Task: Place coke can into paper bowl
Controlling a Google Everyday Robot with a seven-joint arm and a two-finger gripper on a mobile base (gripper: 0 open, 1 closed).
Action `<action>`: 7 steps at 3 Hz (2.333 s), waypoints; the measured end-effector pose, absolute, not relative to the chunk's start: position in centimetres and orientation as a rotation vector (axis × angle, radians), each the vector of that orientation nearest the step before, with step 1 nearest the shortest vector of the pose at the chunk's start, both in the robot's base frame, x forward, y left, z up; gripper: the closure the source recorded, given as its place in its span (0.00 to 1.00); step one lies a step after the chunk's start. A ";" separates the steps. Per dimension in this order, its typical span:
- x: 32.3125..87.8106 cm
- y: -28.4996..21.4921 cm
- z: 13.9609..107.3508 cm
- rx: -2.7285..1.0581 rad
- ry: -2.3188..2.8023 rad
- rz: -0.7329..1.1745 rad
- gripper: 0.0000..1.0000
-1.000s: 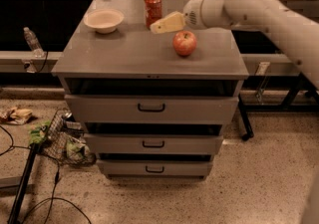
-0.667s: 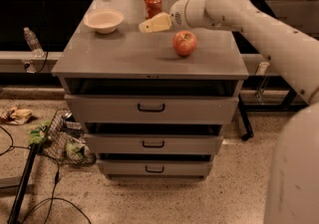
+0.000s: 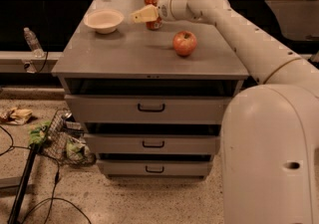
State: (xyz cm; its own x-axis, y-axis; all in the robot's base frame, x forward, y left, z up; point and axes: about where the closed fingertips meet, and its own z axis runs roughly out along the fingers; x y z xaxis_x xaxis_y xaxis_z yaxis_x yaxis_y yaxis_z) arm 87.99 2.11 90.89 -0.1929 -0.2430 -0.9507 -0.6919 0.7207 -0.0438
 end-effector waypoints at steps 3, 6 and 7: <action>93.5 1.1 89.0 -0.683 1.718 0.420 0.49; 90.0 10.2 95.4 -0.709 1.612 0.624 1.00; 88.7 13.5 96.7 -0.726 1.584 0.676 1.00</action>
Offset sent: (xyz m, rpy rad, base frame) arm 0.0702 -0.0330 -0.0106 0.0182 -0.0941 -0.1159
